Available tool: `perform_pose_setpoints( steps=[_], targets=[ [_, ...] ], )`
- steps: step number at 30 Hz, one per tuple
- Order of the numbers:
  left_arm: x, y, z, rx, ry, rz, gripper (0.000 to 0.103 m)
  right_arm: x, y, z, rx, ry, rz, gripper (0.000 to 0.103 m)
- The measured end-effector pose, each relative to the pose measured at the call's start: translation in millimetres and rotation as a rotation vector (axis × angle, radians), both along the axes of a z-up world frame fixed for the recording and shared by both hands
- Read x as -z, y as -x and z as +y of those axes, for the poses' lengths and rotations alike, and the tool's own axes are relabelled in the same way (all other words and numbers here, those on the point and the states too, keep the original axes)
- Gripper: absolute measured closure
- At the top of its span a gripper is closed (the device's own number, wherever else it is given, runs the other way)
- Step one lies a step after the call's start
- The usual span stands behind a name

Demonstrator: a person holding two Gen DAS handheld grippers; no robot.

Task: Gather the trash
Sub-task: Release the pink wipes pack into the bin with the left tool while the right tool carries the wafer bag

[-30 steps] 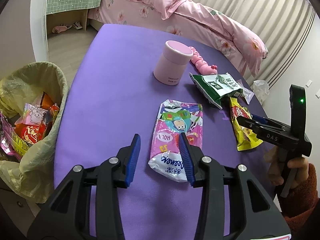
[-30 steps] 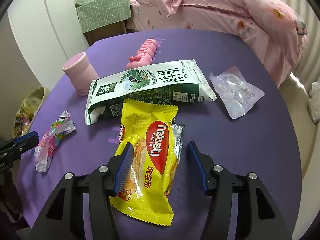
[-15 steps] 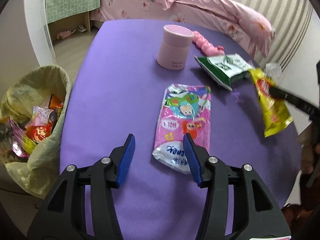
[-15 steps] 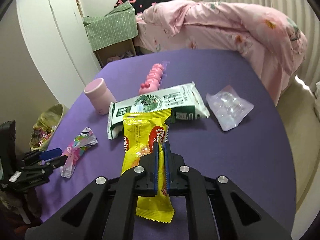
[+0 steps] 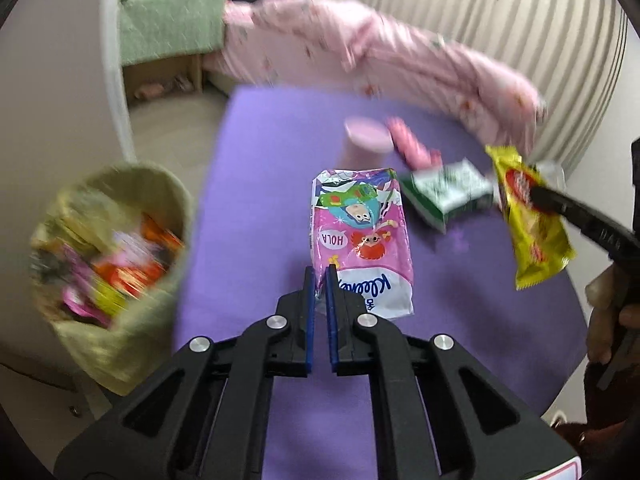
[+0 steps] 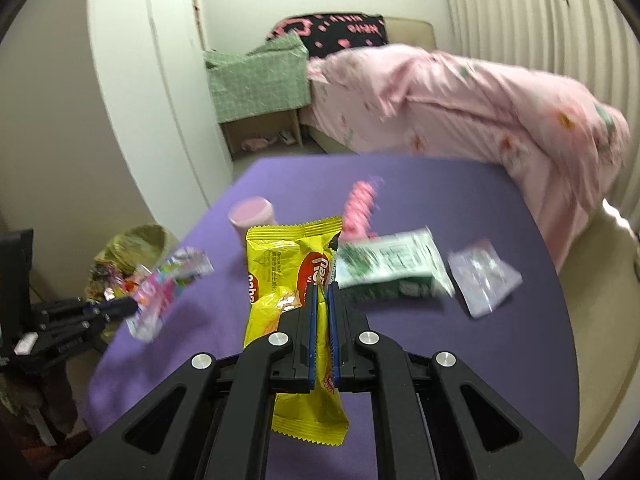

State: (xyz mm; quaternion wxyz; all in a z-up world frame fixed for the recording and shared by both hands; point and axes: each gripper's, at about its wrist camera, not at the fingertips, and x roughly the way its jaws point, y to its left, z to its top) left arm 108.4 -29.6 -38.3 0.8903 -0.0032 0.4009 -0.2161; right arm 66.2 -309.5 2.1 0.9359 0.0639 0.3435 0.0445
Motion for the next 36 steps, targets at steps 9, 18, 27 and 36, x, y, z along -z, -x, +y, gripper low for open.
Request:
perform_pose_setpoints(
  steps=[9,18,27,36],
  targets=[
    [-50.3,2.0,84.8,-0.218,0.017,-0.15,0.098,-46.1,-24.3,51.0,-0.12,0.002,-0.104,0.096],
    [-33.2,-14.2,164.5,-0.411,0.027,-0.085,0.098,-56.7,-50.2,101.2,-0.219,0.03,-0.117,0.096],
    [10.7,-40.6,176.5,-0.45,-0.003,0.029,0.098,-39.9,-62.2,118.1,-0.251,0.043,-0.07,0.096],
    [21.8,-44.4,175.9,-0.457,0.013,0.059,0.092,-29.6,-66.4,127.6,-0.27,0.045,-0.041,0.096]
  ],
)
